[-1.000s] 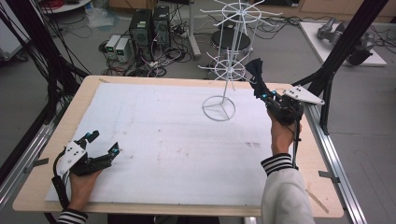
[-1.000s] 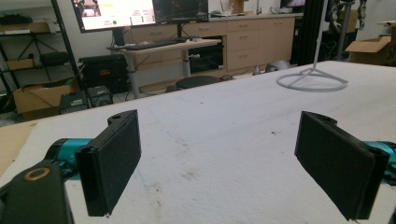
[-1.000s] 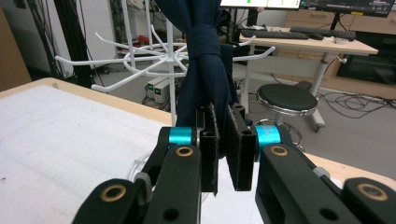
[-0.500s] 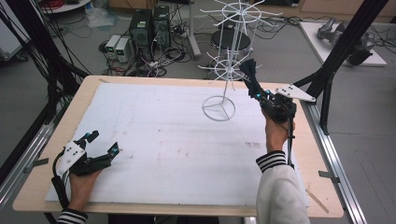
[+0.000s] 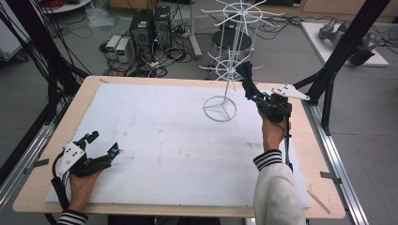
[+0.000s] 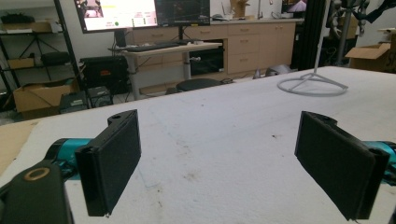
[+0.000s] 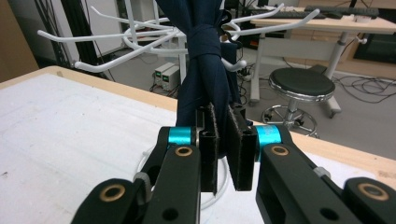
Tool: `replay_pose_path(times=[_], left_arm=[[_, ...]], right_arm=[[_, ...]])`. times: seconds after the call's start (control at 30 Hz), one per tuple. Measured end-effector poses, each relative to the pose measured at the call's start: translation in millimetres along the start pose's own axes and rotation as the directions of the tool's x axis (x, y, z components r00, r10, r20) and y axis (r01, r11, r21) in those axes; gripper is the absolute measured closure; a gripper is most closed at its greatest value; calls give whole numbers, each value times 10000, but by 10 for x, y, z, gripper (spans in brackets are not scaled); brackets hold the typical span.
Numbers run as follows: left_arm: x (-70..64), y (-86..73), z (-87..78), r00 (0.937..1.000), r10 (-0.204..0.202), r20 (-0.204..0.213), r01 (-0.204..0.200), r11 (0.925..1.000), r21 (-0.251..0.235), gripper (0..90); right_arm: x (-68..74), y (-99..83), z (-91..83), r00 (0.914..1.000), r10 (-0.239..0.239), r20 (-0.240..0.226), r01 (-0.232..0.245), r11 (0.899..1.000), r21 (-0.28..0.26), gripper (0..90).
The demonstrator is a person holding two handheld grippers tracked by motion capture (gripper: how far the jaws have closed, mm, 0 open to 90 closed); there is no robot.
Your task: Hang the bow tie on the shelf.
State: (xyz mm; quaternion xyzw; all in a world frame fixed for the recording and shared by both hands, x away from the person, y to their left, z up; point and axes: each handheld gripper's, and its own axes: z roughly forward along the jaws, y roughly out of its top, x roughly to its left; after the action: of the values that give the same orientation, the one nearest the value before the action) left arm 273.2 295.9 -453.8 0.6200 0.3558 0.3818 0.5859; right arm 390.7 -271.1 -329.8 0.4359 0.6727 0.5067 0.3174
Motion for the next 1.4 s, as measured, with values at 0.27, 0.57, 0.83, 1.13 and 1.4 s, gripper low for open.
replay_pose_path(times=[0.27, 0.57, 0.83, 1.13, 1.4], left_arm=[[8, 0, 0, 10000, -81, -8, 81, 10000, 13, 148], [8, 0, -2, 9999, -110, -35, 110, 9999, 11, 147], [25, -2, -3, 9996, -285, -20, 285, 9996, -31, 148], [37, -1, 1, 9994, -356, -10, 356, 9994, 35, 147], [26, -2, 1, 9994, -335, -32, 335, 9994, -12, 147]], right_arm=[[-18, -20, 36, 9999, 29, -140, -26, 9998, 220, 734], [8, -38, -40, 9999, 167, 18, -168, 9994, 291, 104], [136, -228, -331, 9975, -229, -662, 205, 9992, -355, 104], [368, -666, -729, 9951, -401, -903, 281, 9912, -1296, 105], [474, -1214, -871, 9956, -555, -759, 405, 9815, -1873, 105]])
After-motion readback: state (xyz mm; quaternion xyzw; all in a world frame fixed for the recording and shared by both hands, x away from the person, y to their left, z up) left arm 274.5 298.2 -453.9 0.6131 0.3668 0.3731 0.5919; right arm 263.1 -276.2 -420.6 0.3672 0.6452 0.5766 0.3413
